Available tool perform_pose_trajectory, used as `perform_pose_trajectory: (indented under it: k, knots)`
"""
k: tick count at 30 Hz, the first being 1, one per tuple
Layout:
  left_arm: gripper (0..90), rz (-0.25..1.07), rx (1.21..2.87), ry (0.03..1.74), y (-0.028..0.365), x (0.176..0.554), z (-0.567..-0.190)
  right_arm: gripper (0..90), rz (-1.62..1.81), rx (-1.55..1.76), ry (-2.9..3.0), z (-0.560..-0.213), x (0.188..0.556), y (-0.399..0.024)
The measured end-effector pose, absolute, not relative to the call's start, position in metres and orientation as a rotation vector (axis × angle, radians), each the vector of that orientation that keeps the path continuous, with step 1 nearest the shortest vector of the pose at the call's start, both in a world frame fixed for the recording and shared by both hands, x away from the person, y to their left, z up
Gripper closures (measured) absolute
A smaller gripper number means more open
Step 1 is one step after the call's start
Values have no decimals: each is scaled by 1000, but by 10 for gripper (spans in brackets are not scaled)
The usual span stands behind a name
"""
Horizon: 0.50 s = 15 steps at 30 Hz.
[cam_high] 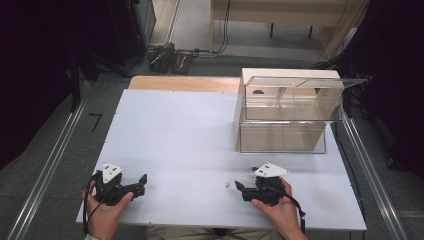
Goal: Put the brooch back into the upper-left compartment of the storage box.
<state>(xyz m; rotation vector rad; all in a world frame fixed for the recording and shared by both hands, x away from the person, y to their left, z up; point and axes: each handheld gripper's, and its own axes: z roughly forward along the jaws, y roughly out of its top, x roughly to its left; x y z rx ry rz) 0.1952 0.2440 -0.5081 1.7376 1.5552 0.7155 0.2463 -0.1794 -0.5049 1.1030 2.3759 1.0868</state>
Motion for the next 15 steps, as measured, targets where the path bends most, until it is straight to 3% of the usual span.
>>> perform_pose_trajectory:
  k: [15]
  knots:
    - [9, 711, 1745, 1553, 244, 196, -508, 281, 1091, 1043, 2416, -508, 245, -166]
